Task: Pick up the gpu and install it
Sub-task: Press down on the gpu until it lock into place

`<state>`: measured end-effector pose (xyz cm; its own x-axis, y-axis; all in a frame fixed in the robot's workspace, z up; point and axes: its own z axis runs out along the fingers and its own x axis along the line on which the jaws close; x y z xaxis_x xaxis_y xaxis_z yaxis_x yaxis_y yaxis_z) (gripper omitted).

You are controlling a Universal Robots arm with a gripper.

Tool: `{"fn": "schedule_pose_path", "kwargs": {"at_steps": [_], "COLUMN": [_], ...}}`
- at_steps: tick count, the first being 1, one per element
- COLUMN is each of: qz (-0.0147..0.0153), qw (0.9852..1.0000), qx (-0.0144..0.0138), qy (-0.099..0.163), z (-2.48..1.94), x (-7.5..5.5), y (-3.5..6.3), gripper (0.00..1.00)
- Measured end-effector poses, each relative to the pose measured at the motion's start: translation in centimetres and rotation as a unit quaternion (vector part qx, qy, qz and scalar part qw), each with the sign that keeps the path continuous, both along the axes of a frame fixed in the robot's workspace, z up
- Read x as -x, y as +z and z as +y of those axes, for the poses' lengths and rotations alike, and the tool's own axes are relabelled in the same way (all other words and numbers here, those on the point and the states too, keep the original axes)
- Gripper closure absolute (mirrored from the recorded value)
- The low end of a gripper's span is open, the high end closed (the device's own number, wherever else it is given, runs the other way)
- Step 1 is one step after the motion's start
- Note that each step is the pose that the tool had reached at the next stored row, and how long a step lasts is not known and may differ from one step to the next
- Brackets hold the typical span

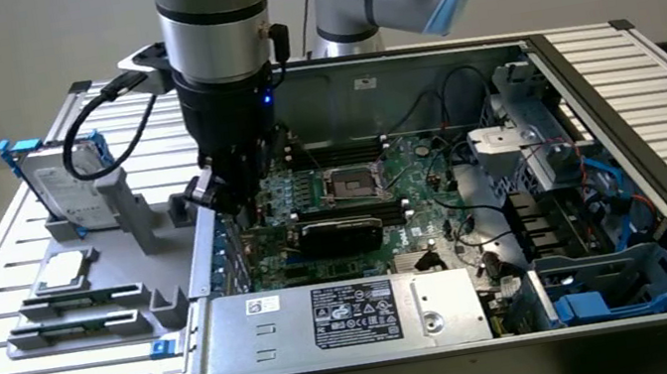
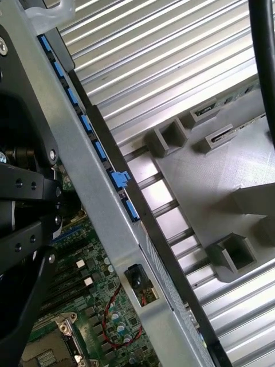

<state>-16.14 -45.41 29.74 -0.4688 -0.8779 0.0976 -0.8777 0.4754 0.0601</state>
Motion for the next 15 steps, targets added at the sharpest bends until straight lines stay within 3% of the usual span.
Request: {"fn": "schedule_pose_path", "kwargs": {"at_steps": [3,15], "qz": [-0.0002,-0.0005], "qw": [1.0,0.9995], "qx": [0.0013,0.0017], "qy": [0.003,0.031], "z": [0.01,0.04], "x": [0.0,-0.01], "y": [0.01,0.01], "gripper": [0.89,0.89]}}
